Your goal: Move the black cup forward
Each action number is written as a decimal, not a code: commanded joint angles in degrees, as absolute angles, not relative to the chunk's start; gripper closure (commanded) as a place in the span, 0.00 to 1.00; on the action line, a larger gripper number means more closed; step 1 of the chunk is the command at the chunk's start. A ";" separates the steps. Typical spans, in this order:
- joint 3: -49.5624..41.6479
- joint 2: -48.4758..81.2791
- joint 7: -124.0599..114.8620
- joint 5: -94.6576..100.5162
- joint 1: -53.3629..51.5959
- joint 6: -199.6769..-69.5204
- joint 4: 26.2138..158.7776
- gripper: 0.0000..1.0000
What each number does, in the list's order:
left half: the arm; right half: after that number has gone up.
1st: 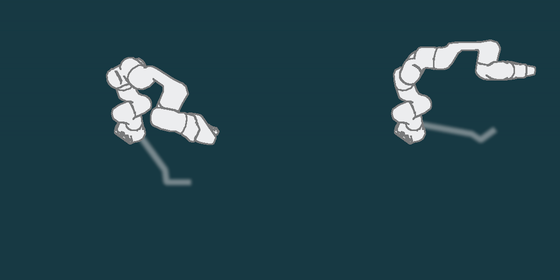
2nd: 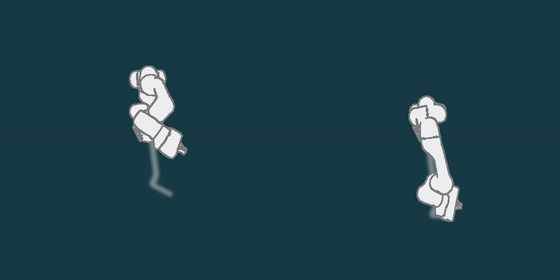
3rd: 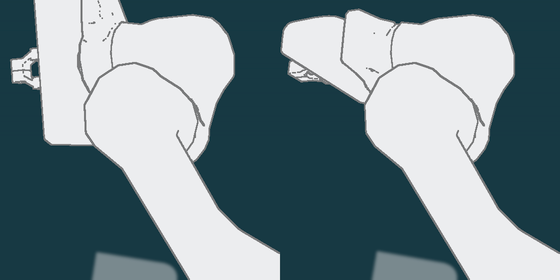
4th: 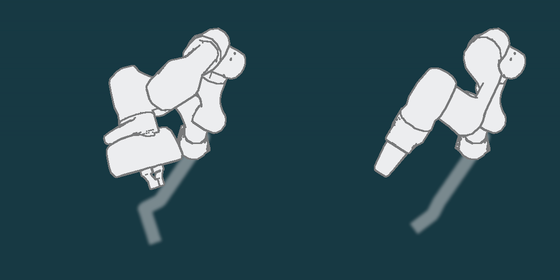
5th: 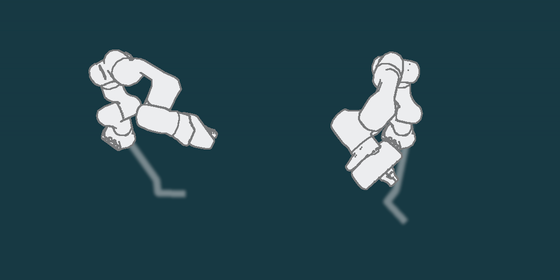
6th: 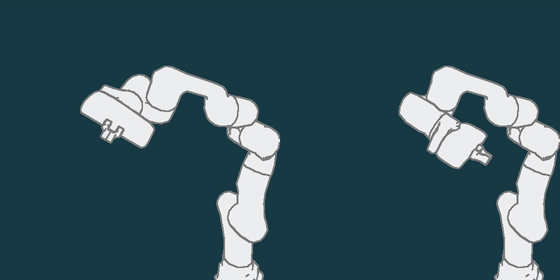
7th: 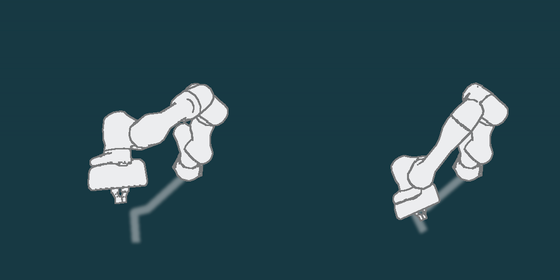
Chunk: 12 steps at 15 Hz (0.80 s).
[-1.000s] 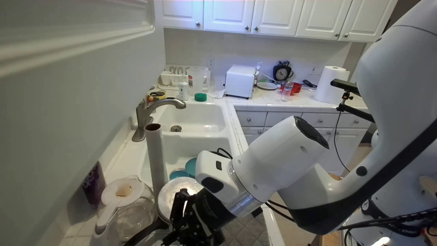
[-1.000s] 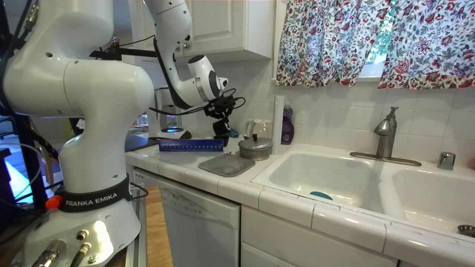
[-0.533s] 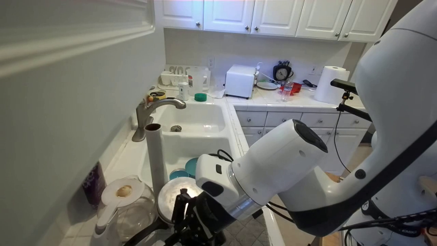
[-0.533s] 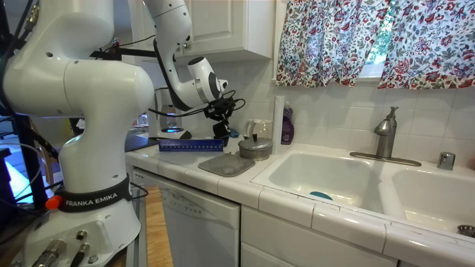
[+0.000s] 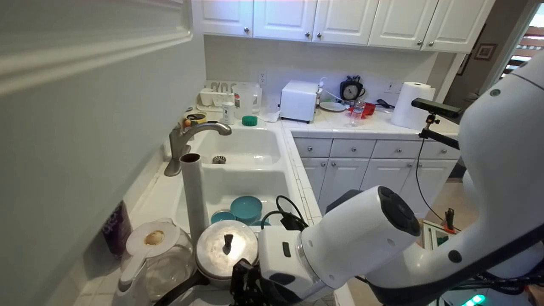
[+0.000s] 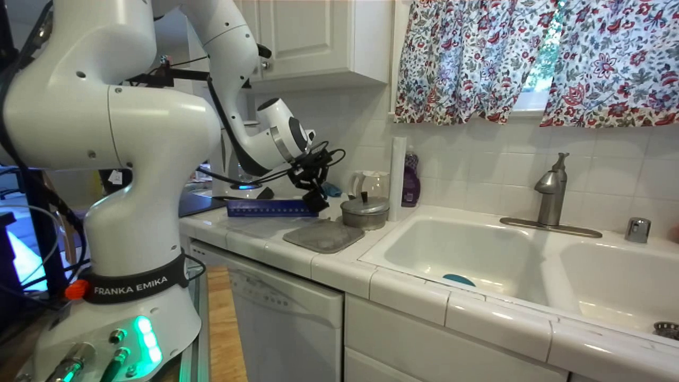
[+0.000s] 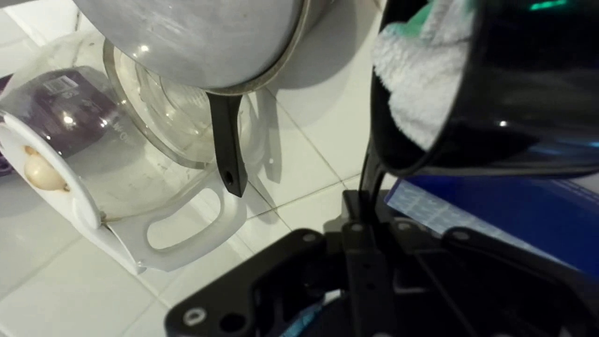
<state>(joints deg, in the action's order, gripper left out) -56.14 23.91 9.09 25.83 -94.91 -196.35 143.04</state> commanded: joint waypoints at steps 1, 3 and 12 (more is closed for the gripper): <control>-66.29 29.50 10.90 22.36 -108.13 -200.93 147.87 0.99; -67.35 29.93 17.35 14.29 -112.41 -201.64 151.44 0.99; -56.28 28.33 28.84 8.68 -109.31 -217.65 158.16 0.99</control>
